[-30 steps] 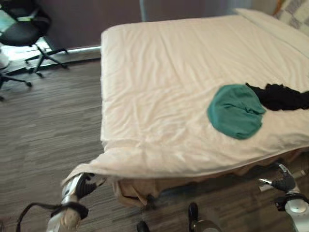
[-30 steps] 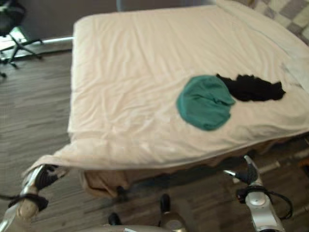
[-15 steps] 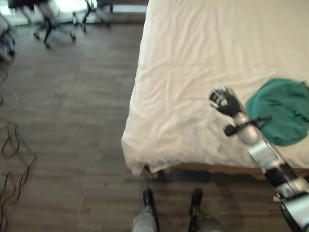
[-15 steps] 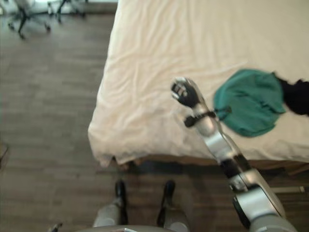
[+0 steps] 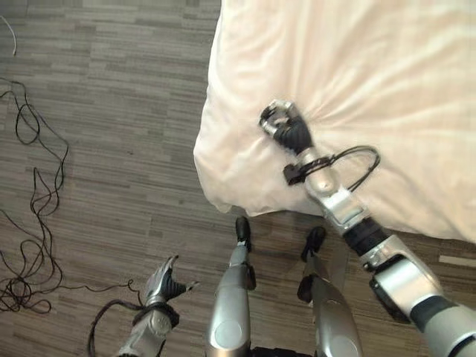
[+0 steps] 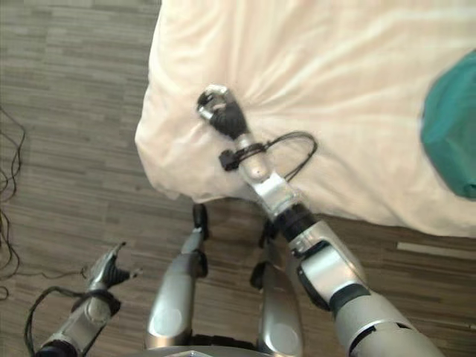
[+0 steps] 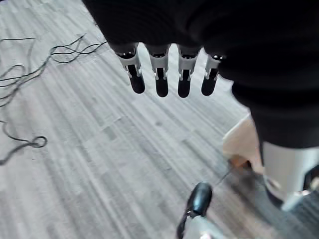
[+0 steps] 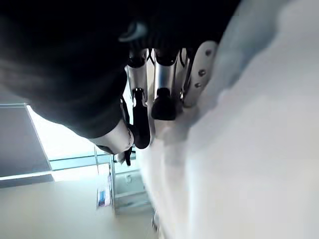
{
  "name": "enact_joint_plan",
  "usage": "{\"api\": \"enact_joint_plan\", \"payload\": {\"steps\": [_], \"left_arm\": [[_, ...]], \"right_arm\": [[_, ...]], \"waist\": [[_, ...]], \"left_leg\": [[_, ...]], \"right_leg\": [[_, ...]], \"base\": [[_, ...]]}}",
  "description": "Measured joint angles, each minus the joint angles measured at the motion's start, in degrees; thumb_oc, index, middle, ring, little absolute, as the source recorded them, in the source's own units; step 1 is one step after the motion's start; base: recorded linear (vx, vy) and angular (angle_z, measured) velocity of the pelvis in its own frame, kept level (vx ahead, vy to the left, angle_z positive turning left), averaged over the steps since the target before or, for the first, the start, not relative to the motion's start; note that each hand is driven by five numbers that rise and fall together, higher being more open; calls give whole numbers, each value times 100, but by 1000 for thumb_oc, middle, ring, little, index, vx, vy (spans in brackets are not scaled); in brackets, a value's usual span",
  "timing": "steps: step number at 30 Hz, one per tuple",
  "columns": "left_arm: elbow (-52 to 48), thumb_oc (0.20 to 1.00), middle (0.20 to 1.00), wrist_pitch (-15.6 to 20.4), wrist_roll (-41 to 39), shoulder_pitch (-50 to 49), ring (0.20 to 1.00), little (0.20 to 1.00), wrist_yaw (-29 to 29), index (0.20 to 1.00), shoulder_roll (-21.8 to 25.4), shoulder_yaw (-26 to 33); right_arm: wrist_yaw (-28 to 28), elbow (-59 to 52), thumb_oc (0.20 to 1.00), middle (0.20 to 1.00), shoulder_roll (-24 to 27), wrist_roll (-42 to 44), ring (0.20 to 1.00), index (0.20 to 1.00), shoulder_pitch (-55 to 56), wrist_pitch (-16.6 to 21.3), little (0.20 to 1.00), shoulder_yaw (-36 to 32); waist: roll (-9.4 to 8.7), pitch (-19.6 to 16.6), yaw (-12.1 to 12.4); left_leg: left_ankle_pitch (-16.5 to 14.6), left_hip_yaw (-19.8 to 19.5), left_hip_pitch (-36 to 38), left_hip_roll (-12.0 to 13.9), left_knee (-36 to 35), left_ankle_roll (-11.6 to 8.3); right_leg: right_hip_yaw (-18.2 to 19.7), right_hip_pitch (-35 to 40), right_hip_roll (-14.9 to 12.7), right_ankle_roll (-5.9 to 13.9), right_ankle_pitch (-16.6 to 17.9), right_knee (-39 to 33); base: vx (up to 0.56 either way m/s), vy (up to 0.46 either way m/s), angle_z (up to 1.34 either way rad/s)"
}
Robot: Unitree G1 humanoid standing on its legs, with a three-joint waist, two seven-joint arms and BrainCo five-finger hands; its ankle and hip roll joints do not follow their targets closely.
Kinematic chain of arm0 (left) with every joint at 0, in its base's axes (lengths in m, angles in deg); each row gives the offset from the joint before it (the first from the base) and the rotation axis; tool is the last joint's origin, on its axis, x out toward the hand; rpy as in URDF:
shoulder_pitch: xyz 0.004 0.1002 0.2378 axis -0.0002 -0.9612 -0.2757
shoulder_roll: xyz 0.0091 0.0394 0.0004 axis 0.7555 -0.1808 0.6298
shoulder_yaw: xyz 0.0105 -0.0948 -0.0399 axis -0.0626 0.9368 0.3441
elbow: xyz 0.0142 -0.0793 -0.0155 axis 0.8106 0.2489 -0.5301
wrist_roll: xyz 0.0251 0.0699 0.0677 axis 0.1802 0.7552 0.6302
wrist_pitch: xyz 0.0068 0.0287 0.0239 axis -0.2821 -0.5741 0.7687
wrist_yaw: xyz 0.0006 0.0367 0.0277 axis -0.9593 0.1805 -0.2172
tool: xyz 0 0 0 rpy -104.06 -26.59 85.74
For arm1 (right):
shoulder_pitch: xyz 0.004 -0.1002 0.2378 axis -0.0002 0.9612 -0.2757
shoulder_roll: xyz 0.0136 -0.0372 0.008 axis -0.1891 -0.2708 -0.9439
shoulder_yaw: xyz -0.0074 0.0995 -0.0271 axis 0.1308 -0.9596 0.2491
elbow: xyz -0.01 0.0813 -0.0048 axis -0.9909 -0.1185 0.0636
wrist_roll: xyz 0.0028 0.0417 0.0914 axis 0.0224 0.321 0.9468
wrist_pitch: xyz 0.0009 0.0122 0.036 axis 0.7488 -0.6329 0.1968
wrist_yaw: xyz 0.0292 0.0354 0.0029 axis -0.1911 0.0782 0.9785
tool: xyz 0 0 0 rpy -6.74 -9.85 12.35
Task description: Tidy up the quilt and then pick up the clothes from the bed and put them into the laundry hamper.
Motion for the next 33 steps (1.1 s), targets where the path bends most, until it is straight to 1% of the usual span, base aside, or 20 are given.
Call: {"api": "enact_joint_plan", "payload": {"steps": [2, 6, 9, 10, 12, 13, 14, 15, 19, 20, 21, 22, 23, 25, 27, 29, 30, 31, 32, 33], "left_arm": [[-7, 1000, 1000, 50, 1, 15, 1000, 1000, -22, 1000, -21, -73], [15, 1000, 1000, 14, 2, 29, 1000, 1000, -66, 1000, -69, -110], [2, 1000, 1000, -80, 3, -6, 1000, 1000, -97, 1000, -219, -46], [-19, 1000, 1000, -112, 4, -106, 1000, 1000, -142, 1000, -230, -54], [-57, 1000, 1000, -155, -1, -282, 1000, 1000, -162, 1000, -255, -39], [541, 1000, 1000, -102, 2, -223, 1000, 1000, -104, 1000, -440, 24], [870, 1000, 1000, -140, -5, -163, 1000, 1000, -86, 1000, -537, 25], [1316, 1000, 1000, -217, -153, -272, 1000, 1000, -69, 1000, -669, 20], [1353, 1000, 1000, -211, -401, -220, 1000, 1000, 14, 1000, -694, 47], [1380, 1000, 1000, -206, -431, -212, 1000, 1000, 29, 1000, -678, 45], [1307, 1000, 1000, -189, -444, -135, 1000, 1000, 105, 1000, -627, -59], [1314, 1000, 1000, -187, -446, -39, 1000, 1000, 130, 1000, -632, -91], [1357, 1000, 1000, -172, -447, 148, 1000, 1000, 140, 1000, -652, -190], [1334, 1000, 1000, -102, -482, 221, 1000, 1000, 191, 1000, -648, -219], [1314, 1000, 1000, -72, -662, 280, 1000, 1000, 200, 1000, -652, -200], [1027, 1000, 1000, -37, -897, 252, 1000, 1000, 187, 1000, -639, -94], [1015, 1000, 1000, -22, -1013, 329, 1000, 1000, 111, 1000, -649, -26], [790, 1000, 1000, -18, -1207, 299, 1000, 1000, 33, 1000, -639, 178], [597, 1000, 1000, 17, -1351, 392, 1000, 1000, -34, 1000, -634, 246], [423, 1000, 1000, 24, -1454, 547, 1000, 1000, -100, 1000, -629, 231]], "right_arm": [[544, -65, 200, 200, -163, 586, 200, 200, 372, -119, 200, 648], [1144, -313, 200, 200, -185, 1356, 200, 200, 1460, -461, 200, 1582], [1309, -726, 200, 200, 84, 1859, 200, 200, 1944, -553, 200, 1530], [1368, -916, 200, 200, 235, 1963, 200, 200, 1995, -555, 200, 1390], [1380, -1164, 200, 200, 288, 2175, 200, 200, 2114, -517, 200, 1065], [1401, -1431, 200, 200, 262, 2389, 200, 200, 2225, -464, 200, 805], [1418, -1482, 200, 200, 211, 2428, 200, 200, 2252, -367, 200, 711], [1425, -1645, 200, 200, 165, 2553, 200, 200, 2271, -48, 200, 615], [1353, -1826, 200, 200, 186, 2545, 200, 200, 2266, 177, 200, 420], [1341, -1822, 200, 200, 195, 2534, 200, 200, 2214, 214, 200, 428], [1275, -1764, 200, 200, 211, 2515, 200, 200, 2115, 380, 200, 403], [1199, -1743, 200, 200, 210, 2515, 200, 200, 2056, 386, 200, 347], [1079, -1594, 200, 200, 270, 2422, 200, 200, 2024, 408, 200, 212], [924, -1181, 200, 200, 272, 2225, 200, 200, 1907, 451, 200, 49], [734, -903, 200, 200, 366, 2052, 200, 200, 1731, 445, 200, -152], [600, -628, 200, 200, 492, 1638, 200, 200, 1618, 545, 200, -676], [650, -685, 200, 200, 715, 1340, 200, 200, 1731, 712, 200, -709], [710, -751, 200, 200, 880, 942, 200, 200, 1749, 856, 200, -722], [676, -855, 200, 200, 900, 742, 200, 200, 2013, 854, 200, -812], [668, -762, 200, 200, 825, 723, 200, 200, 2394, 859, 200, -1145]], "waist": [[18, -22, 6], [40, -92, 84], [8, -132, 130], [-66, -263, 127], [-214, -566, 93], [-269, -802, -1], [-293, -917, -35], [-464, -1358, -261], [-416, -1682, -343], [-376, -1664, -331], [-350, -1656, -346], [-350, -1607, -357], [-231, -1437, -361], [-23, -1146, -317], [127, -740, -311], [271, -327, -323], [288, -95, -400], [307, -16, -388], [245, 19, -492], [212, 21, -562]], "left_leg": [[-79, 6, 301, 20, -17, -57], [-107, -56, 645, 36, -67, -58], [-148, -69, 905, 25, -121, -59], [-178, -33, 1077, 25, -198, -92], [-181, 63, 1158, 22, -269, -87], [-179, 120, 1290, 8, -347, -84], [-183, 142, 1345, 3, -351, -85], [-239, 229, 1445, 12, -383, -83], [-219, 269, 1312, 9, -376, -70], [-189, 271, 1211, 8, -362, -52], [-142, 265, 846, 16, -229, -64], [-130, 243, 685, 9, -172, -30], [-14, 214, 425, -22, -98, 24], [-35, 201, 165, -7, 45, 0], [-44, 211, -20, 0, 148, -12], [-64, 244, -492, 6, 339, 4], [-61, 278, -597, -1, 417, -6], [-154, 278, -806, 21, 690, 77], [-228, 271, -857, 28, 824, 77], [-244, 276, -774, 18, 849, 84]], "right_leg": [[-3, 288, 19, -9, -86, -8], [-79, 676, 48, -24, -174, -14], [-77, 916, 50, -16, -209, -15], [-34, 1021, 55, 11, -233, -18], [18, 1022, 55, 25, -279, -20], [72, 1093, 53, 42, -291, -31], [78, 1132, 43, 47, -297, -45], [191, 1167, 44, 52, -328, -53], [239, 987, 42, 61, -333, -52], [252, 882, 41, 86, -312, -44], [278, 513, 19, 109, -296, 50], [261, 394, 9, 113, -277, 99], [234, 198, -36, 130, -105, 131], [211, -32, -65, 108, -110, 202], [183, -178, -83, 105, -111, 218], [272, -752, -156, 104, -115, 510], [327, -908, -179, 110, -112, 627], [345, -1129, -250, 42, -163, 940], [388, -1171, -261, 20, -183, 967], [418, -1069, -270, 20, -183, 951]], "base": [[57, -43, 0], [69, -36, 12], [151, -34, 1], [115, -11, -10], [101, -13, -19], [84, -10, -17], [75, -12, -35], [33, 0, -21], [-126, -9, -11], [-259, -33, -12], [-169, -28, -5], [-168, -41, 10], [-82, -20, 20], [-101, 11, 8], [-30, 28, -8], [-65, 37, -13], [-90, 50, -5], [7, 29, -5], [22, 41, 2], [141, 49, 3]]}}
